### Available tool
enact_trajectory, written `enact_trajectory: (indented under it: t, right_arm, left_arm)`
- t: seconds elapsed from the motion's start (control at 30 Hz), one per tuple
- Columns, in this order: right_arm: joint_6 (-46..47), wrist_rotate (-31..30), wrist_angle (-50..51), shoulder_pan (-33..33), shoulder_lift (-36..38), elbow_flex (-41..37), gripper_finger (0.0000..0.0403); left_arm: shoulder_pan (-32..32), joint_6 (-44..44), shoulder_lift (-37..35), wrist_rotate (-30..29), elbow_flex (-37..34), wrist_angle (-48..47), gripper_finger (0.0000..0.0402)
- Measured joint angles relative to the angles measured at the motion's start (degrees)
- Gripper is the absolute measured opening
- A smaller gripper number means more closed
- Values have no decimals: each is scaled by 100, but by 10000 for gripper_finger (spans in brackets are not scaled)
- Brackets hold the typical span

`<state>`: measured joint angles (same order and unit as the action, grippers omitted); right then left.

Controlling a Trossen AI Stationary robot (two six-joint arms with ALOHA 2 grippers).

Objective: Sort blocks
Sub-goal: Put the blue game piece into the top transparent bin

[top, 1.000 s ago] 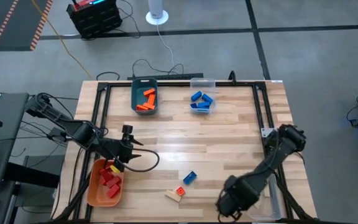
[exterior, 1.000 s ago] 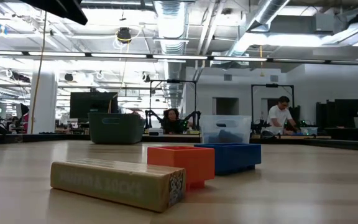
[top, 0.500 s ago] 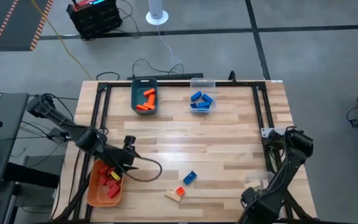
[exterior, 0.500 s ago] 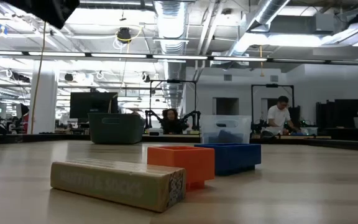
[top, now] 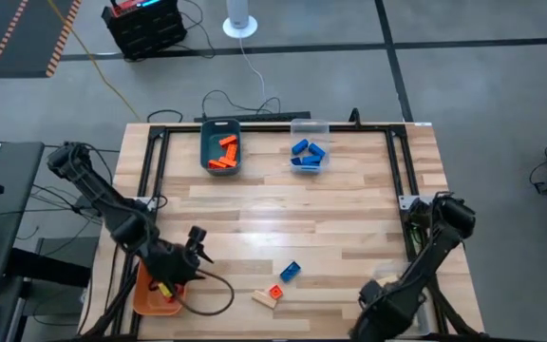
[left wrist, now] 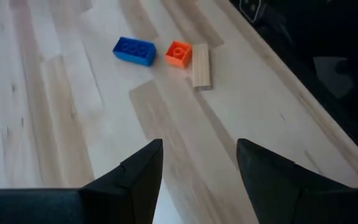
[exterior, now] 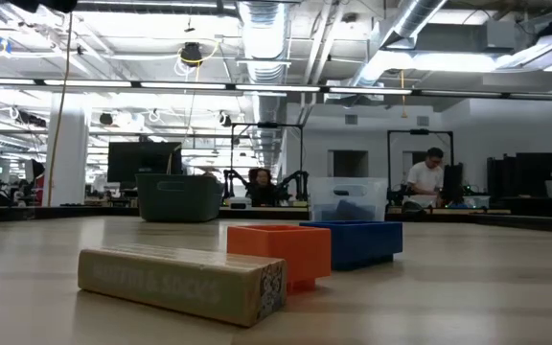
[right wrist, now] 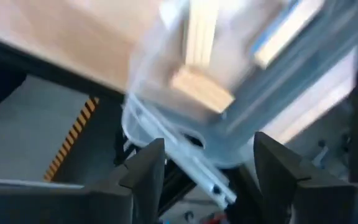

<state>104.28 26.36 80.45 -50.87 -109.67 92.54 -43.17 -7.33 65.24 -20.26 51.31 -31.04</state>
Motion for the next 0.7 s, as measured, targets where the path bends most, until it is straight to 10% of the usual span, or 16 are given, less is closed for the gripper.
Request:
enact_trajectory:
  t: [0.33,0.7]
  right_arm:
    - [-2789,-3096,-501,1212,-20,274,204]
    - [-7546,-3397,-2220,2615,-694,486,225]
  left_arm:
    - [-455,-978,231,-637,-548,263,198]
    - [-721,-2131,226,-639,-839,493,198]
